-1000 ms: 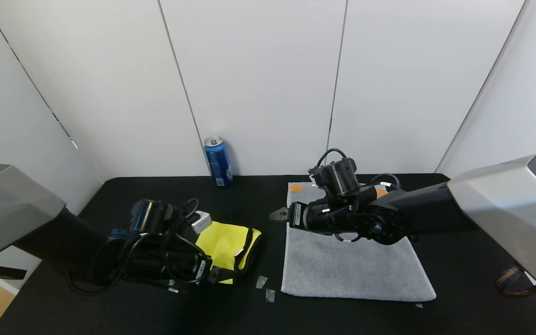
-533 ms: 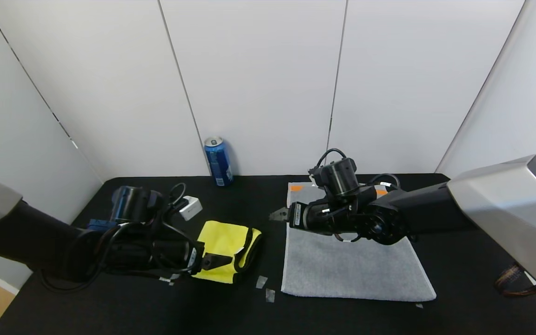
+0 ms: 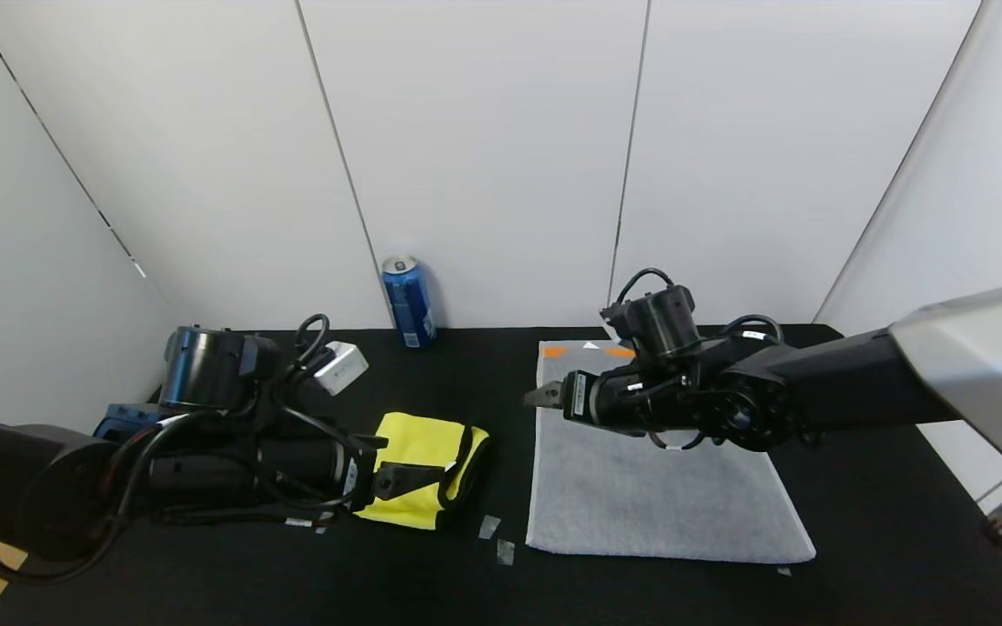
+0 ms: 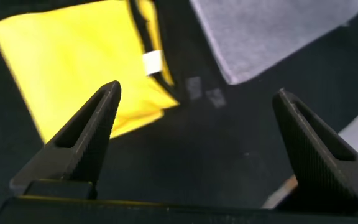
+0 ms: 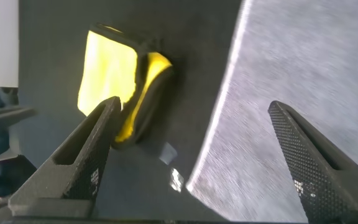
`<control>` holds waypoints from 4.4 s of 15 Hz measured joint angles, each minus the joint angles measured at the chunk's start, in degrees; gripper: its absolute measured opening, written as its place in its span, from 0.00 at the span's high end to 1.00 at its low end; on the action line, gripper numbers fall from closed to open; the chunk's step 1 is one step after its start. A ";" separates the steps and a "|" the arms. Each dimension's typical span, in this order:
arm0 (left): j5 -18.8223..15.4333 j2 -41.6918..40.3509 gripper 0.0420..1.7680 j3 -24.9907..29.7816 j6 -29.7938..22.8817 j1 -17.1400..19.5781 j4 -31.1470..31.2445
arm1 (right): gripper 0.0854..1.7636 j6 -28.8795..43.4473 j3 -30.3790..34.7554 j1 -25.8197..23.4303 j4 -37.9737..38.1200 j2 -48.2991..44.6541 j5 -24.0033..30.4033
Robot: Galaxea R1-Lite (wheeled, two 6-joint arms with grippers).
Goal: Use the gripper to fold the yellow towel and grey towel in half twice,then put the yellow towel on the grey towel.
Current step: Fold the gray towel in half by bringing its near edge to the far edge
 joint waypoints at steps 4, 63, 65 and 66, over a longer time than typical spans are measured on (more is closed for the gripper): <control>0.13 -3.24 0.03 2.45 -7.59 -7.17 0.00 | 0.03 -0.88 9.97 -4.05 0.11 -9.62 0.00; 2.02 27.19 0.03 -5.35 -11.14 -20.32 -17.87 | 0.03 -20.42 49.36 -32.68 -9.03 -25.51 13.63; 2.00 27.19 0.03 -5.30 -11.18 -19.85 -17.82 | 0.03 -20.44 49.45 -32.78 -9.03 -25.60 13.60; 1.97 27.19 0.03 -5.22 -11.15 -19.66 -17.90 | 0.03 -20.42 49.47 -32.87 -9.03 -25.62 13.63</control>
